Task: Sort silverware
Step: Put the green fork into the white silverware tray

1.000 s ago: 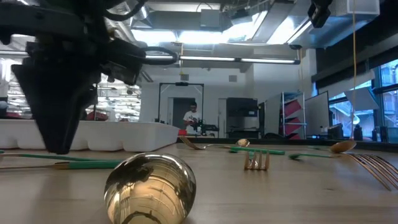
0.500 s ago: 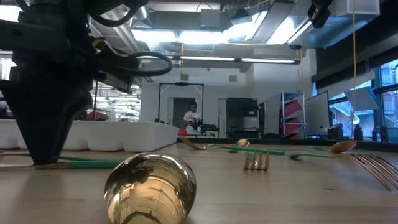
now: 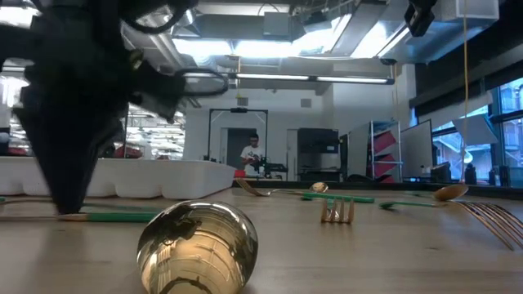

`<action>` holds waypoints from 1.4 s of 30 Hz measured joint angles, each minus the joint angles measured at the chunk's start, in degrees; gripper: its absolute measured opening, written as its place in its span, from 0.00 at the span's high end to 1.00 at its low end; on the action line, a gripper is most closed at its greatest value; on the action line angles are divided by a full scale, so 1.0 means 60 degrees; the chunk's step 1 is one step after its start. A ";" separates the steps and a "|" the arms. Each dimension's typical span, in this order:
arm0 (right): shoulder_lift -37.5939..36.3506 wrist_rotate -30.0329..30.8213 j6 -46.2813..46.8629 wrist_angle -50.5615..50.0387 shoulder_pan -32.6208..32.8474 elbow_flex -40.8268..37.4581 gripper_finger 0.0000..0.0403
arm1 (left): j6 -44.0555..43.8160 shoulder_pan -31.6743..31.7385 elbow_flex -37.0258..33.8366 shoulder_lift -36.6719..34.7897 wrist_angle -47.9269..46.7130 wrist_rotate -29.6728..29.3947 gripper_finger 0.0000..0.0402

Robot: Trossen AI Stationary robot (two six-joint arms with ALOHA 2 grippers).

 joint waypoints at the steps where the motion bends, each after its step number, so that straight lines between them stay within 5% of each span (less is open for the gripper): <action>1: 0.0000 0.0000 -0.0003 0.0002 0.0000 0.0000 0.67 | -0.0001 0.0018 0.0003 -0.0159 0.0029 -0.0004 0.98; 16: 0.0000 -0.0004 -0.0036 0.0018 0.0000 0.0000 0.67 | -0.1801 0.0822 0.0034 -0.2995 -0.0559 -0.1049 0.98; 32: 0.0547 -0.0827 -0.2230 -0.0012 0.0000 0.0000 0.67 | -0.3936 0.3354 -0.0442 -0.6258 -0.7025 -0.2873 0.97; 42: 0.2071 -0.1249 -0.3520 0.0005 0.0003 0.0000 0.67 | -0.4122 0.5156 -0.2858 -0.6731 -0.5590 -0.3444 0.96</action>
